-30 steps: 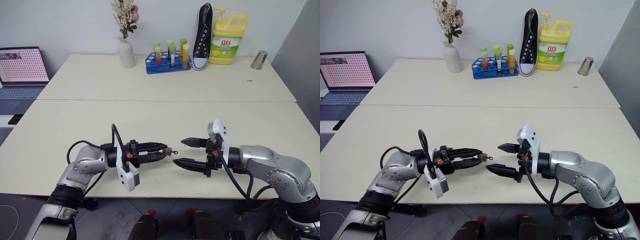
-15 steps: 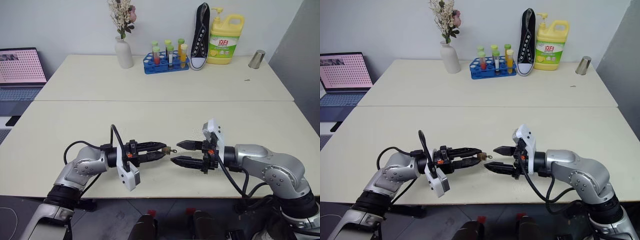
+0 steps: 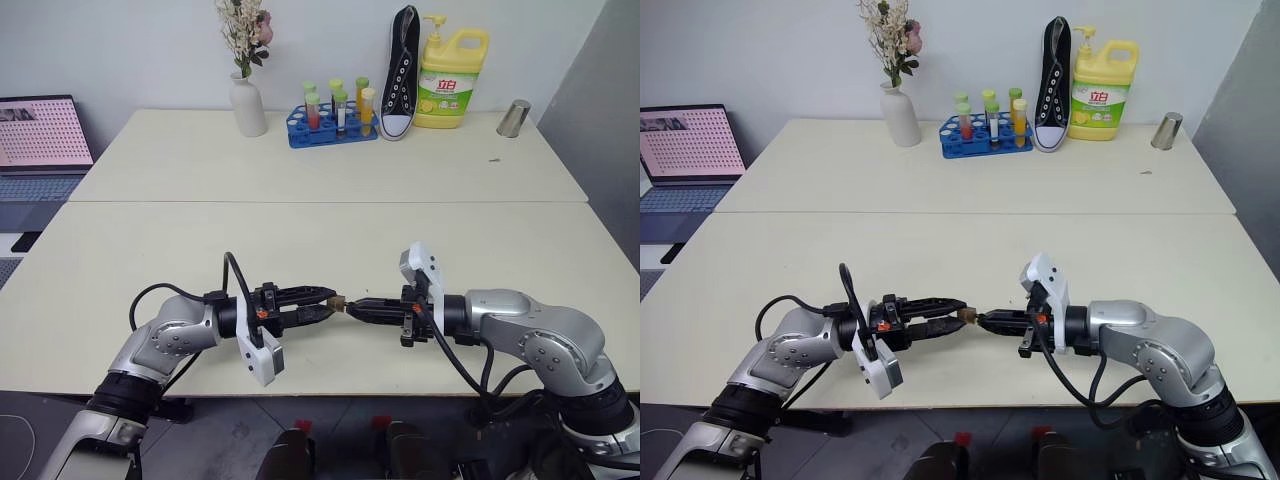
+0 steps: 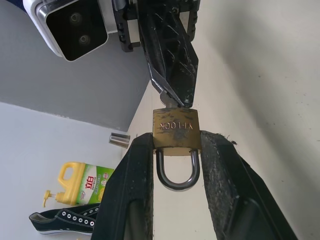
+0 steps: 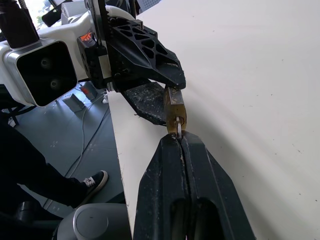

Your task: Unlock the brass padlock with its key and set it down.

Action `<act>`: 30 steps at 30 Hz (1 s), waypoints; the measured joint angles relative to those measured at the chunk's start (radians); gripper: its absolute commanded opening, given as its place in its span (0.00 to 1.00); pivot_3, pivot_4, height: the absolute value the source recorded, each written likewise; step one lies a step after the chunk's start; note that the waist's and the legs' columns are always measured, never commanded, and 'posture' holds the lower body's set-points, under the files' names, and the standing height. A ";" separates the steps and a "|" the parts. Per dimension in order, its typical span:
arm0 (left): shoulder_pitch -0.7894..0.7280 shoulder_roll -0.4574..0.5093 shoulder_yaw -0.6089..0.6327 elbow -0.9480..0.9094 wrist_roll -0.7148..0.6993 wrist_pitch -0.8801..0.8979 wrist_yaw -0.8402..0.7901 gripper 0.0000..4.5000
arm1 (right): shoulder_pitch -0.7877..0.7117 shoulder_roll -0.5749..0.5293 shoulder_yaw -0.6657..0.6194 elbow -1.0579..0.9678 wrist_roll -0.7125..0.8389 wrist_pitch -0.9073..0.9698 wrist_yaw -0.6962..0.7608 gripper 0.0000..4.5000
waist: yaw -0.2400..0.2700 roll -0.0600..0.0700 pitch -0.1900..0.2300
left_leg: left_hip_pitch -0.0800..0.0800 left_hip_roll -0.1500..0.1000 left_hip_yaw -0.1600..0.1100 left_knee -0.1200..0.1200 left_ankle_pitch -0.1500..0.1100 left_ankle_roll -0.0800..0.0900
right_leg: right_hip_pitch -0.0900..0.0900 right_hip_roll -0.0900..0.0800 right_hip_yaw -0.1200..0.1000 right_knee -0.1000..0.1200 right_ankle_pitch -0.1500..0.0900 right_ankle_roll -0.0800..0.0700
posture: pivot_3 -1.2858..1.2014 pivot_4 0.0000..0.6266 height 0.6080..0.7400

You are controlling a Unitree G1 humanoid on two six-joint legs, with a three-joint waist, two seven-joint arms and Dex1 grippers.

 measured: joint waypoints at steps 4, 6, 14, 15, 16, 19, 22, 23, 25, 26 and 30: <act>0.001 0.000 -0.010 -0.001 0.002 -0.003 0.012 0.22 | -0.009 -0.017 -0.001 0.001 0.004 0.008 0.024 0.00 | 0.000 0.000 0.000 | 0.000 0.000 0.000 0.000 0.000 0.000 | 0.000 0.000 0.000 0.000 0.000 0.000 | 0.52 0.24 1.00; 0.001 0.002 -0.016 -0.001 0.004 -0.003 0.018 0.22 | -0.009 -0.021 -0.002 0.001 0.004 0.009 0.029 0.00 | 0.000 0.000 0.000 | 0.000 0.000 0.000 0.000 0.000 0.000 | 0.000 0.000 0.000 0.000 0.000 0.000 | 0.52 0.24 1.00; 0.008 0.019 -0.018 -0.001 0.016 0.000 0.025 0.22 | -0.009 -0.006 -0.015 0.005 0.005 0.003 0.030 0.29 | 0.000 0.000 0.000 | 0.000 0.000 0.000 0.000 0.000 0.000 | 0.000 0.000 0.000 0.000 0.000 0.000 | 0.52 0.24 1.00; 0.009 0.019 -0.018 -0.001 0.017 0.000 0.026 0.22 | -0.009 -0.006 -0.021 0.005 0.008 0.003 0.031 0.29 | 0.000 0.000 0.000 | 0.000 0.000 0.000 0.000 0.000 0.000 | 0.000 0.000 0.000 0.000 0.000 0.000 | 0.52 0.24 1.00; 0.009 0.019 -0.018 -0.001 0.017 0.000 0.028 0.22 | -0.009 -0.006 -0.029 0.005 0.011 0.003 0.033 0.29 | 0.000 0.000 0.000 | 0.000 0.000 0.000 0.000 0.000 0.000 | 0.000 0.000 0.000 0.000 0.000 0.000 | 0.52 0.24 1.00; 0.009 0.019 -0.019 -0.001 0.018 0.001 0.037 0.22 | -0.009 -0.006 -0.040 0.005 0.013 0.005 0.036 0.29 | 0.000 0.000 0.000 | 0.000 0.000 0.000 0.000 0.000 0.000 | 0.000 0.000 0.000 0.000 0.000 0.000 | 0.52 0.24 1.00; 0.009 0.019 -0.019 -0.001 0.019 0.001 0.039 0.22 | -0.009 -0.004 -0.040 0.005 0.016 0.008 0.037 0.29 | 0.000 0.000 0.000 | 0.000 0.000 0.000 0.000 0.000 0.000 | 0.000 0.000 0.000 0.000 0.000 0.000 | 0.52 0.24 1.00; 0.009 0.019 -0.020 -0.001 0.019 0.001 0.040 0.22 | -0.009 -0.004 -0.040 0.005 0.016 0.009 0.037 0.29 | 0.000 0.000 0.000 | 0.000 0.000 0.000 0.000 0.000 0.000 | 0.000 0.000 0.000 0.000 0.000 0.000 | 0.52 0.24 1.00; 0.009 0.019 -0.022 -0.001 0.019 0.002 0.040 0.22 | -0.009 -0.004 -0.040 0.006 0.016 0.010 0.037 0.29 | 0.000 0.000 0.000 | 0.000 0.000 0.000 0.000 0.000 0.000 | 0.000 0.000 0.000 0.000 0.000 0.000 | 0.52 0.24 1.00; 0.009 0.019 -0.024 -0.001 0.019 0.002 0.040 0.22 | -0.009 -0.004 -0.040 0.007 0.016 0.011 0.037 0.29 | 0.000 0.000 0.000 | 0.000 0.000 0.000 0.000 0.000 0.000 | 0.000 0.000 0.000 0.000 0.000 0.000 | 0.52 0.24 1.00; 0.009 0.019 -0.037 -0.001 0.021 0.003 0.041 0.22 | -0.009 0.003 -0.040 0.014 0.014 0.012 0.037 0.29 | 0.000 0.000 0.000 | 0.000 0.000 0.000 0.000 0.000 0.000 | 0.000 0.000 0.000 0.000 0.000 0.000 | 0.52 0.24 1.00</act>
